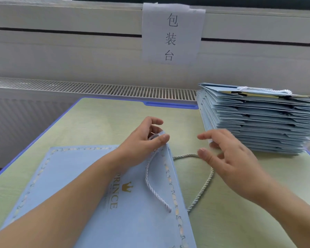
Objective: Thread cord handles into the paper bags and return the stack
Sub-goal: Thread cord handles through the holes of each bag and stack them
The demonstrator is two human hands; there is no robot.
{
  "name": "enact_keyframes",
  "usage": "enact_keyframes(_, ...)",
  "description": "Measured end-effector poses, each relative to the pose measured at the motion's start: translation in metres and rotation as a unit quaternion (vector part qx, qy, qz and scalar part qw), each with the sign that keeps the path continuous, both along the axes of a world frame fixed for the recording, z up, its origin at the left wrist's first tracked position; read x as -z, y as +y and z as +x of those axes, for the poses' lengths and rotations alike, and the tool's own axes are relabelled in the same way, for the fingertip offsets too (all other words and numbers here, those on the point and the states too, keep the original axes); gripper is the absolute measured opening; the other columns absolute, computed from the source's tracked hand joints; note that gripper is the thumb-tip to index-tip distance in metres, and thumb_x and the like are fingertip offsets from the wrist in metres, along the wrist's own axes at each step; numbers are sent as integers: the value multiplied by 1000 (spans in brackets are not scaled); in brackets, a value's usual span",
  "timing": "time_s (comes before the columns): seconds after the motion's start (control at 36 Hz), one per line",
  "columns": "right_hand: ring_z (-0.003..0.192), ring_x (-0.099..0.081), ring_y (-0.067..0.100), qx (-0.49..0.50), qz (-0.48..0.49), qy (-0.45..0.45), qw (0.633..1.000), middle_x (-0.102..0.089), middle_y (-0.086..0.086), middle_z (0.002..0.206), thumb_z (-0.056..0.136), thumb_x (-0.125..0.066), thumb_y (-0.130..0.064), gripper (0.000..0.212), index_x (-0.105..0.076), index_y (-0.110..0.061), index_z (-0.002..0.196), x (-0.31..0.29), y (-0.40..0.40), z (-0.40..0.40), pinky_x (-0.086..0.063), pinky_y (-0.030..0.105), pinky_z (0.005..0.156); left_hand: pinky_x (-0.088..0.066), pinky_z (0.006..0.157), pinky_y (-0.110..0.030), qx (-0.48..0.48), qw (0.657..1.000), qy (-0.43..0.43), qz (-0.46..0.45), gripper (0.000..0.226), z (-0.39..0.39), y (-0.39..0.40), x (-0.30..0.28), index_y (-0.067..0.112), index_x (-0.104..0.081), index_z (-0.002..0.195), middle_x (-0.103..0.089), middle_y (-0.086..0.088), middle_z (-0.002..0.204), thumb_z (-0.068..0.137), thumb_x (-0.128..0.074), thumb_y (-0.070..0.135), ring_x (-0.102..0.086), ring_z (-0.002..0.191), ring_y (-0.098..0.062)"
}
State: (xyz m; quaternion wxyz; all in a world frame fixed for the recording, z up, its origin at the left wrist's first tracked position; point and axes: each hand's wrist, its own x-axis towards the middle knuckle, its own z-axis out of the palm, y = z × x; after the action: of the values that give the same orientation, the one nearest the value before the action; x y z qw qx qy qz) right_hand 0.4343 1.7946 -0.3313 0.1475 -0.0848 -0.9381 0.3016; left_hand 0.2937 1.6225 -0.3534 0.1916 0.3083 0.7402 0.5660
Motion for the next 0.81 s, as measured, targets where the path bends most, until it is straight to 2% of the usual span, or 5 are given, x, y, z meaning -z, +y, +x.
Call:
enact_keyframes(0.11,62,-56,3,-24,-22,13,999,-65,-19,75,65,-19,-89,74,-60,-29,79,-6,-10,0,-44,29,62,-46,70,-15,-16,1000,-2,27,29,-1,0,-1,24,-47,120,-56,-1,108,97,-54,9,-53,85,-10)
enact_keyframes(0.19,43,-52,10,-90,-238,-129,959,-68,0,64,64,-31,-89,81,-62,-18,87,-10,-27,-5,-40,20,46,-44,61,-12,-53,997,-2,57,26,0,2,-6,26,-48,116,-57,2,105,98,-49,8,-51,83,-9)
enact_keyframes(0.31,43,-50,13,-129,-393,-220,883,-63,5,69,90,-58,-41,38,-56,-6,105,-10,-47,-10,-36,18,40,-44,70,-15,-74,995,14,62,18,2,3,-15,30,-48,112,-57,2,109,99,-50,17,-53,87,-7)
enact_keyframes(0.61,41,-41,12,-77,-423,-49,901,-58,16,72,93,-43,7,28,-59,-7,111,-35,-23,25,-32,18,38,-23,108,-26,-132,937,292,-139,50,5,-35,-75,25,-36,143,-41,10,142,96,-53,30,-28,136,-10)
enact_keyframes(0.81,75,-41,29,-35,-459,8,888,-61,33,100,71,-62,-12,29,-68,-14,99,-49,-3,60,-30,31,52,-30,112,-38,-165,955,152,-193,65,2,-62,-70,31,-25,148,-37,10,146,93,-59,42,-36,135,-16)
